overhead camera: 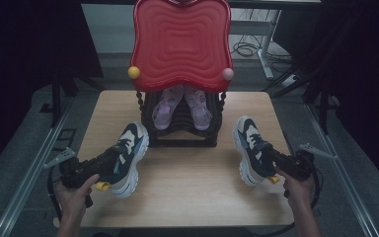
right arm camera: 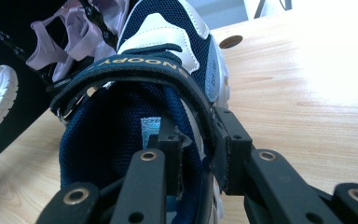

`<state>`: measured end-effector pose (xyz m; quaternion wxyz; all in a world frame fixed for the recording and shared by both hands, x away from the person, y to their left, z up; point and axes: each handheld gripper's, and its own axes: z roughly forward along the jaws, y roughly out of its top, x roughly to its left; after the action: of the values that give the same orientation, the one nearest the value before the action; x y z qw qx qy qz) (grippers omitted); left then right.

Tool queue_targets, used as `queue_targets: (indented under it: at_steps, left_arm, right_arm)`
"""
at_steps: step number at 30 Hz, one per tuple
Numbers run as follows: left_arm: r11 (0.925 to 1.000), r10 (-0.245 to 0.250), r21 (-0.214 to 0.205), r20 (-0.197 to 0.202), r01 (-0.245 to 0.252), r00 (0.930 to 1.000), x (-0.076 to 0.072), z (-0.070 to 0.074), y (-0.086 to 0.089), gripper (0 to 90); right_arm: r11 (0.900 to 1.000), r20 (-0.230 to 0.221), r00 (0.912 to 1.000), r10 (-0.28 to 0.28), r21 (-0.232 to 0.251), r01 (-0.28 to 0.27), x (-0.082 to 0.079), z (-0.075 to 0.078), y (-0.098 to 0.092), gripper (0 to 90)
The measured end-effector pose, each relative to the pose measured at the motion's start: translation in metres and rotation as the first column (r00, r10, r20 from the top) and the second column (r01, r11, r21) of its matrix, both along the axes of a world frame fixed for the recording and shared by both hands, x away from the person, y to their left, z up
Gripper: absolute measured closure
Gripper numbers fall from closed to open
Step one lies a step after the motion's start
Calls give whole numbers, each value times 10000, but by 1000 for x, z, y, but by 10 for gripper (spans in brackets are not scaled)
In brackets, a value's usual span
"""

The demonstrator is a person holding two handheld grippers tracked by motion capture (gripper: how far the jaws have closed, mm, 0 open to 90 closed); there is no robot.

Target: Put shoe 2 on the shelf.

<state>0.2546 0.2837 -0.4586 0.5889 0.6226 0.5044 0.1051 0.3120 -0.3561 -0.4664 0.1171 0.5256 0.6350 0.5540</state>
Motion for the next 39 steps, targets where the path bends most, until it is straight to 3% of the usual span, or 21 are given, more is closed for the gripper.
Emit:
queue_targets:
  at_steps: [6,11,15,23,27,39]
  left_arm:
    - [9994,316,-125,328,-312,9990,0,8,14,688]
    - [9967,583,-600,479,-554,9972,5,14,25,688]
    - [9944,787,-752,518,-747,9955,10,17,30,688]
    - [9908,991,-994,684,-920,9927,22,24,34,689]
    - [9876,1103,-1207,755,-1008,9910,28,31,38,689]
    - [9853,1195,-1345,1054,-1049,9872,41,54,42,690]
  right_arm:
    - [9997,265,9996,-34,257,28,4,6,4,750]
    - [9985,495,9987,-88,551,61,8,11,9,749]
    - [9977,587,9982,-91,673,51,12,14,13,749]
    - [9960,825,9963,-248,874,175,20,23,15,749]
    - [9925,984,9947,-312,1211,192,25,32,17,749]
    - [9870,1347,9903,-328,1604,109,38,57,23,749]
